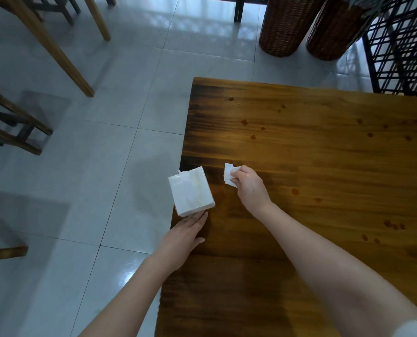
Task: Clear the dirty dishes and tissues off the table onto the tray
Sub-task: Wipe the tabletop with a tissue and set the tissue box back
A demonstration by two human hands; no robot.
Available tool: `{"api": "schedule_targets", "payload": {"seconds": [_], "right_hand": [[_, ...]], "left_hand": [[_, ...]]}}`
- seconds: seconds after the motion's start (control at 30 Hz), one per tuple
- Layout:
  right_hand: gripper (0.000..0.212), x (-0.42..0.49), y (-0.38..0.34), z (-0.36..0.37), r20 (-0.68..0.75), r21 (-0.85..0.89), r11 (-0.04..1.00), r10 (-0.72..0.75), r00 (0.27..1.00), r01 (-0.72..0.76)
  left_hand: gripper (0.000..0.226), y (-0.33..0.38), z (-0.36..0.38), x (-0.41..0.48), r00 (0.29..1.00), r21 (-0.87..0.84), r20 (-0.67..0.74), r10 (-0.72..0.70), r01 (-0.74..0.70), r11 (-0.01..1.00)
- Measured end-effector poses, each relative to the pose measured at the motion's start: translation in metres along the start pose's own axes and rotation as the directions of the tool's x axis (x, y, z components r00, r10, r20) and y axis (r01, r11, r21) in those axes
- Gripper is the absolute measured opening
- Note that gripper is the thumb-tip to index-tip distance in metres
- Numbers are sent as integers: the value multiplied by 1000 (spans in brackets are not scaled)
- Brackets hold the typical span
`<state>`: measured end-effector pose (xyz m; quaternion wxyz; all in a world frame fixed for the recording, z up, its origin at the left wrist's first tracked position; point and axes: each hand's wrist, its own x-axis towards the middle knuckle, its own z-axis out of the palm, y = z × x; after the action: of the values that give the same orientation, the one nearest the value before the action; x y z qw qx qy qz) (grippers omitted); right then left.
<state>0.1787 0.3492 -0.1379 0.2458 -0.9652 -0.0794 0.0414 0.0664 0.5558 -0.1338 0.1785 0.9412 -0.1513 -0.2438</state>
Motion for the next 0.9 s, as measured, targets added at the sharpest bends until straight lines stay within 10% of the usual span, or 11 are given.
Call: {"api": "schedule_targets", "payload": {"seconds": [0.43,0.9], "right_hand": [[20,30,-6,-8,-49,37,990,141,989,-140],[23,-46,12,-5,-13,37,999,-38,999,39]], "left_hand": [[62,5,-6,1,998,-34,-62,7,-9,999],[61,42,-27,16,979,-48,-187,82,-92,995]]}}
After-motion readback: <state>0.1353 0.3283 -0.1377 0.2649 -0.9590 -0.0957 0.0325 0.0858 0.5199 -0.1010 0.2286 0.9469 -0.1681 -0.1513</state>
